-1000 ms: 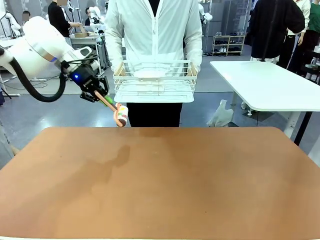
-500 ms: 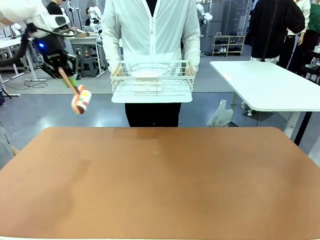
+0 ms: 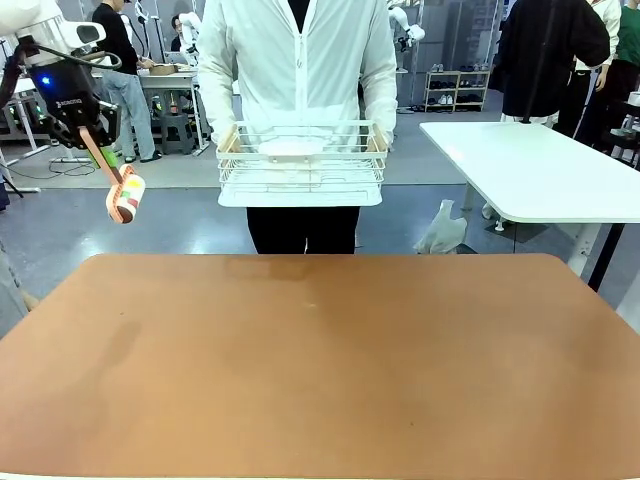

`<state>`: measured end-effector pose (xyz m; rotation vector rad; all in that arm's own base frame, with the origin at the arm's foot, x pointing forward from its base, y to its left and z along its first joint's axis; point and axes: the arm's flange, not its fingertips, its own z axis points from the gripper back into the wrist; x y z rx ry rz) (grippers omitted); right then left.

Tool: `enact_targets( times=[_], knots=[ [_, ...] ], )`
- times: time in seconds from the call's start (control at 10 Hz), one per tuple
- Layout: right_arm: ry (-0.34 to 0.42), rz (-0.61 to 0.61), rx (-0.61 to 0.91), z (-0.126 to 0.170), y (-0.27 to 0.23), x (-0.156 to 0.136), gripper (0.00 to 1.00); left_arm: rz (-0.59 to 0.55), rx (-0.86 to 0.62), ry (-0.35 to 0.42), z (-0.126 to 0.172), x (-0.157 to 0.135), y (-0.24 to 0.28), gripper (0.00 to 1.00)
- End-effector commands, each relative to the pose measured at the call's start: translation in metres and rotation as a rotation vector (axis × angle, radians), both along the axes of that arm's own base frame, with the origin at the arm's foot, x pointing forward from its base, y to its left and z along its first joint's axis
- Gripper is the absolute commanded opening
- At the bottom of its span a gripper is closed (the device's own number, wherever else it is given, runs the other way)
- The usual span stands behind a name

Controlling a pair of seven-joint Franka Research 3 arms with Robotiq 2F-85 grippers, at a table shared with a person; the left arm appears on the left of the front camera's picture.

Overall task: Clean the table.
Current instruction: Clean the table with the Lint Roller when the human lifts the Dish drying rack, then place the Lint Roller down when the Dish drying rack is positioned in the middle of the table.

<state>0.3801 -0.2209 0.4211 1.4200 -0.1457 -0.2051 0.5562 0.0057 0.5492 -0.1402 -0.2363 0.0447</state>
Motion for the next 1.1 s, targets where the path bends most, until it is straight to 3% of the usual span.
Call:
enact_targets(
  times=[0.0, 1.0],
  knots=[
    [0.004, -0.002, -0.006, 0.0029, 0.0003, -0.0003, 1.00, -0.007, 0.014, -0.002, 0.0005, 0.0001, 0.0015, 0.21],
    [0.004, -0.002, -0.006, 0.0029, 0.0003, -0.0003, 1.00, -0.007, 0.014, -0.002, 0.0005, 0.0001, 0.0015, 0.21]
  ],
)
